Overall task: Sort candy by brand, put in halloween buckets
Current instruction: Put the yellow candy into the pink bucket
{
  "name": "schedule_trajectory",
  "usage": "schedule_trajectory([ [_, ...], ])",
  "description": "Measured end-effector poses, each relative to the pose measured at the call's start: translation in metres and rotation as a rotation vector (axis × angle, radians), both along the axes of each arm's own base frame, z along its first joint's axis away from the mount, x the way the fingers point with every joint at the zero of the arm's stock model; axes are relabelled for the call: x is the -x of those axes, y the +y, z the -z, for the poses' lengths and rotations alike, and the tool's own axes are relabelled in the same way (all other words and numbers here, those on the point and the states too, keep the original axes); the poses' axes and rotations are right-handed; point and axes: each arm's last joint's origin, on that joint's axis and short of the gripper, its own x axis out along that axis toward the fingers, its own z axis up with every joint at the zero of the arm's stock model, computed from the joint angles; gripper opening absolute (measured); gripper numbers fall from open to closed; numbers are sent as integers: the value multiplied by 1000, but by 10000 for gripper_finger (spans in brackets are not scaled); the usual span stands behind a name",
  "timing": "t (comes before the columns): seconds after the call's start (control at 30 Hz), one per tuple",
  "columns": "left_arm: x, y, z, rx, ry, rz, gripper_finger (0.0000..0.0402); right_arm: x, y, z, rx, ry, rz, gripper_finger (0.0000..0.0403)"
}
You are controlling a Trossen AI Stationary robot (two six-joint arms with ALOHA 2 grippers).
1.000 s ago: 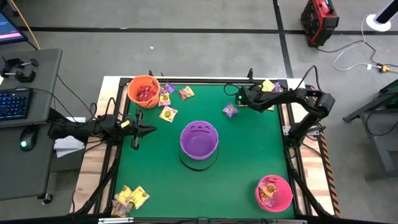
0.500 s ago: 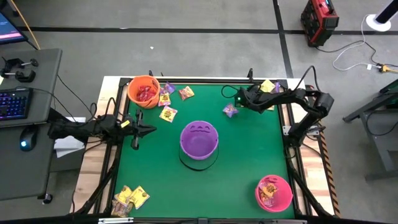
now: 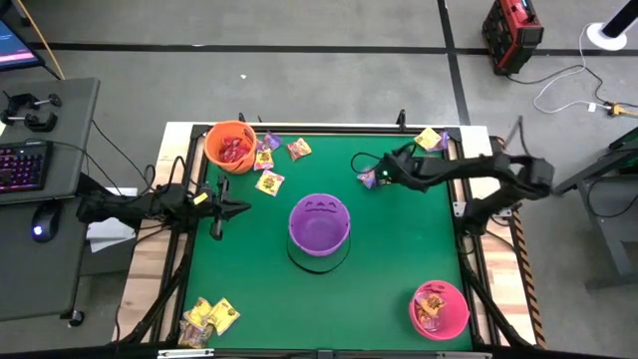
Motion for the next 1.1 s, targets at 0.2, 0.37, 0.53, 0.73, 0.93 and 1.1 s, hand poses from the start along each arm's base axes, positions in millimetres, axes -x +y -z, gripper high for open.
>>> schedule_trajectory([
  [0.2,0,0,0,-1,0,0,0,12,39,-40,46,-130,-87,0],
  [0.37,0,0,0,-1,0,0,0,14,48,-51,51,-196,-126,0],
  [0.53,0,0,0,0,0,0,0,6,31,-39,60,-145,-105,26],
  [0.73,0,0,0,0,0,-1,0,-12,0,-14,46,-129,-89,127],
  [0.93,0,0,0,0,0,0,0,-8,-30,13,22,-57,29,228],
  [1.1,0,0,0,0,0,0,0,-6,-40,25,-31,-44,53,265],
])
